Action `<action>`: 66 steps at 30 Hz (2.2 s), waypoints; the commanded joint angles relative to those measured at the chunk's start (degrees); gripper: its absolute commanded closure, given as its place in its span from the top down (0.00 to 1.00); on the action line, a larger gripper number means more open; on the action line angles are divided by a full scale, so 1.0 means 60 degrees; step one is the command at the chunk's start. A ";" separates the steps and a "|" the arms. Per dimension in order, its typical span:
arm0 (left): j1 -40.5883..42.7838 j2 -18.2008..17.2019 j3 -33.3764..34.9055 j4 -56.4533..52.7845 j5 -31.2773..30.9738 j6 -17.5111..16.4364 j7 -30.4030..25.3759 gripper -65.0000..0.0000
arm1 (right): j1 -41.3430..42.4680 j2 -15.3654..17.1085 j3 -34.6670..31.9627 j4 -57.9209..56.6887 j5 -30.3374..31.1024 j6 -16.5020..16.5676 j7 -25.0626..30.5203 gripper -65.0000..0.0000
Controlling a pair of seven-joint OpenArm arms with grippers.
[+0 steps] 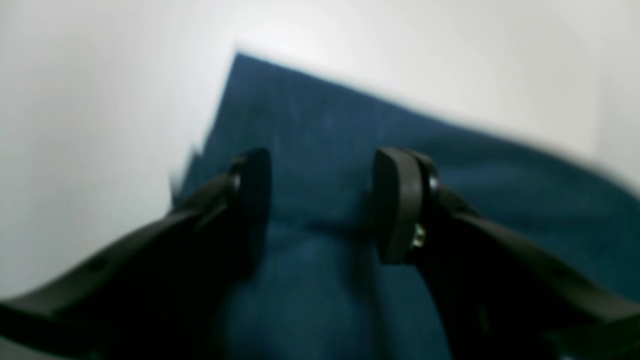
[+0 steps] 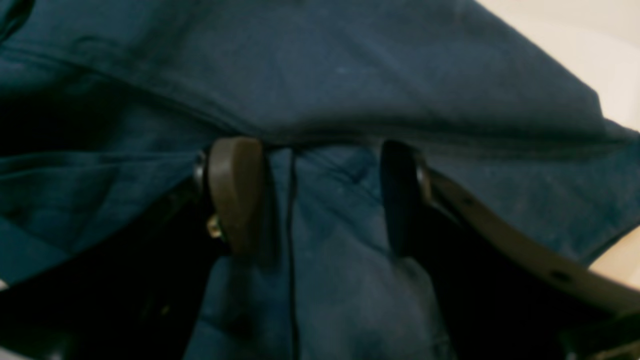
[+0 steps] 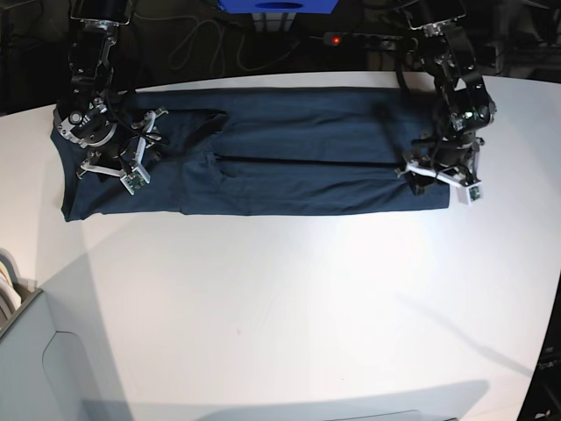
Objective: Fold the T-shirt properly
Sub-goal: 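Move the left gripper along the shirt's end and grasp its corner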
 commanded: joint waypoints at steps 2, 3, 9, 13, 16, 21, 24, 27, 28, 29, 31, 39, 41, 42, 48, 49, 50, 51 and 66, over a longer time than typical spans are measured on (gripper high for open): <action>0.0307 -0.0093 -0.0039 0.0274 -0.0040 0.0006 -0.0159 0.48 | 0.0080 0.0071 0.0018 0.0101 0.0002 0.0141 0.0036 0.54; 0.0468 -0.0093 -0.0039 0.0377 -0.0040 -0.0009 -0.0159 0.48 | 0.0080 0.0071 0.0018 0.0101 0.0002 0.0141 0.0036 0.54; 0.1157 -0.0064 -0.0449 0.1549 -0.0040 -0.0024 -0.0071 0.48 | 0.0080 0.0071 0.0018 0.0101 0.0002 0.0141 0.0036 0.54; 0.1538 -0.0049 -0.0845 0.2414 -0.0040 -0.0038 -0.0056 0.48 | 0.0080 0.0071 0.0018 0.0101 0.0002 0.0141 0.0036 0.54; 0.1757 -0.0049 -0.1152 0.2912 -0.0055 -0.0038 -0.0129 0.48 | 0.0080 0.0071 0.0018 0.0101 0.0002 0.0141 0.0036 0.54; 0.1157 -0.0035 -0.1577 0.2897 -0.0055 -0.0038 -0.0071 0.48 | 0.0066 0.0071 0.0018 0.0101 0.0002 0.0141 0.0036 0.54; 0.0585 -0.0035 -0.1519 0.2897 -0.0055 -0.0038 -0.0071 0.48 | 0.0066 0.0071 0.0018 0.0101 0.0002 0.0141 0.0036 0.54; -0.0147 -0.0005 -0.1211 0.2502 -0.0040 0.0020 0.0076 0.48 | 0.0066 0.0071 0.0018 0.0101 0.0002 0.0141 0.0021 0.54; -0.0382 -0.0020 -0.1020 0.2223 -0.0040 0.0020 0.0266 0.48 | 0.0066 0.0071 0.0018 0.0101 0.0002 0.0141 0.0021 0.54; -0.0646 -0.0020 -0.0859 0.1930 -0.0026 0.0035 0.0501 0.48 | 0.0066 0.0071 0.0018 0.0101 0.0002 0.0141 0.0021 0.54; -0.0968 -0.0020 -0.0625 0.1417 0.0033 0.0035 0.0794 0.48 | 0.0066 0.0071 0.0018 0.0101 0.0002 0.0141 0.0006 0.54; -0.0880 -0.0064 0.0269 0.0509 0.0047 0.0050 0.0970 0.48 | 0.0051 0.0071 0.0018 0.0027 0.0002 0.0141 0.0006 0.54; -0.0558 -0.0093 0.0298 0.0538 0.0047 0.0050 0.0970 0.48 | 0.0051 0.0071 0.0018 0.0027 0.0002 0.0141 0.0006 0.54; -0.0426 -0.0108 0.0328 0.0553 0.0047 0.0050 0.0970 0.48 | 0.0051 0.0071 0.0018 0.0027 0.0002 0.0141 0.0006 0.54; 0.0351 -0.0123 0.0254 0.0567 0.0047 0.0006 0.0970 0.48 | 0.0066 0.0071 0.0018 0.0027 0.0002 0.0141 0.0006 0.54; 0.0483 -0.0123 0.0254 0.0582 0.0047 0.0006 0.0970 0.48 | 0.0066 0.0071 0.0018 0.0027 0.0002 0.0141 0.0006 0.54; 0.0614 -0.0123 0.0254 0.0641 0.0047 -0.0009 0.0970 0.48 | 0.0066 0.0071 0.0018 0.0027 0.0002 0.0141 0.0006 0.54; 0.0746 -0.0123 0.0254 0.0773 0.0047 -0.0009 0.0970 0.48 | 0.0066 0.0071 0.0018 0.0027 0.0002 0.0141 0.0006 0.54; 0.1567 -0.0108 -0.2031 0.2604 -0.0509 -0.0053 0.0867 0.49 | 0.0080 0.0071 0.0018 0.0027 0.0002 0.0141 0.0021 0.54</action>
